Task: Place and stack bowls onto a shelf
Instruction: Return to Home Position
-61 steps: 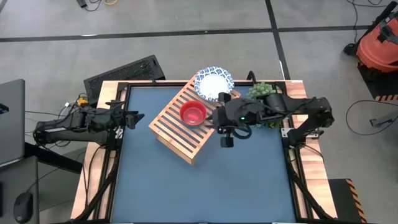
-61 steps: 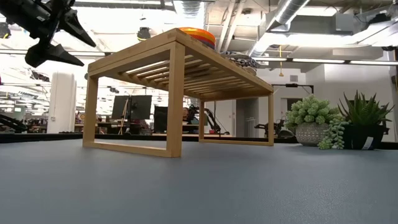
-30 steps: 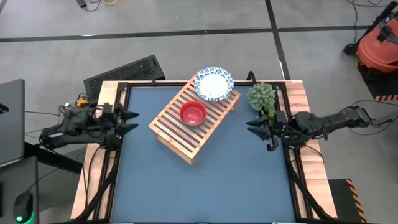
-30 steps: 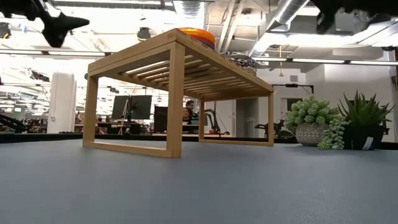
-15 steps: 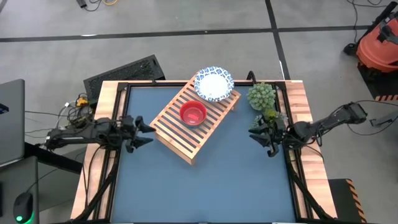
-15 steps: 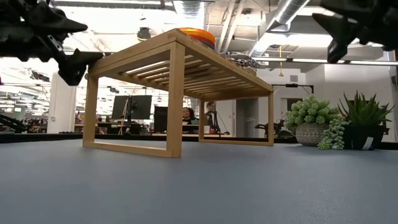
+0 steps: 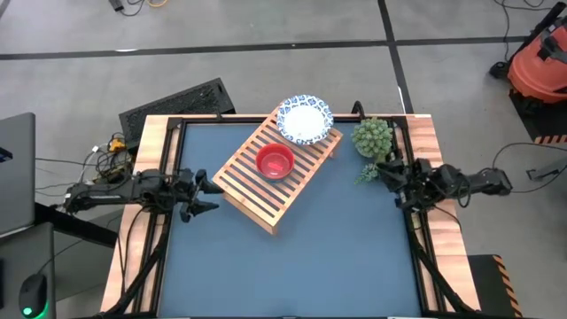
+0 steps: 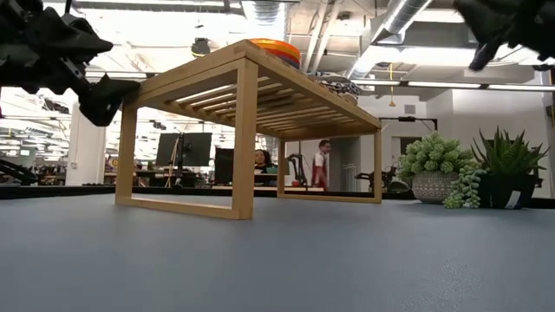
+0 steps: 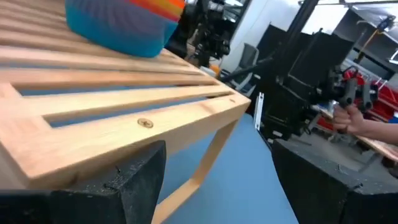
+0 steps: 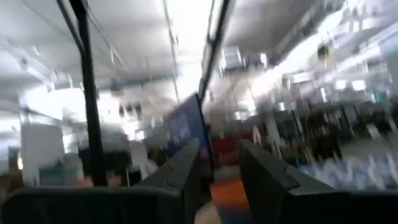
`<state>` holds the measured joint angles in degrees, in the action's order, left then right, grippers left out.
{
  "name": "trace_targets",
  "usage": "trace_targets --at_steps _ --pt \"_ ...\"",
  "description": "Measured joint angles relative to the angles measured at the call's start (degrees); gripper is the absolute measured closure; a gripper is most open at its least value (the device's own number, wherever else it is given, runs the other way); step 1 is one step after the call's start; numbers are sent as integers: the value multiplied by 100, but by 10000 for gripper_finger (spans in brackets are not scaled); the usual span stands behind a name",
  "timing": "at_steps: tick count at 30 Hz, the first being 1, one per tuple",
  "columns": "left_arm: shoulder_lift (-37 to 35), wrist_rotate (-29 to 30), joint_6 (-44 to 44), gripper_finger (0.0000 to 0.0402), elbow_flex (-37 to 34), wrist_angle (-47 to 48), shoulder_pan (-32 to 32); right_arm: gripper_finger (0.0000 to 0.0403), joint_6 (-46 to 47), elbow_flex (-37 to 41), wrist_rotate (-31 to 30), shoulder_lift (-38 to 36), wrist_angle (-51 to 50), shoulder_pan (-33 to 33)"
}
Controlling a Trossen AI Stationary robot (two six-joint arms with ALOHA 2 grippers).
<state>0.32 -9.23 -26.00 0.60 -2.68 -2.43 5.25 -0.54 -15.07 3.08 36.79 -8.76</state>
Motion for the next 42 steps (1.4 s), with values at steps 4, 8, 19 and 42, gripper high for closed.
trace_targets --at_steps 4,8,19,42 --pt "-5 158 352 120 -2 -29 55 269 413 0 5 -291 -1456 0" --pt "6 406 808 120 -2 8 159 269 857 0 4 -184 -2257 1" --pt "135 804 991 120 -9 96 437 268 1244 2 -7 -194 -3277 108" --pt "129 844 1032 120 -17 77 450 268 780 2 -1 -117 -3394 182"
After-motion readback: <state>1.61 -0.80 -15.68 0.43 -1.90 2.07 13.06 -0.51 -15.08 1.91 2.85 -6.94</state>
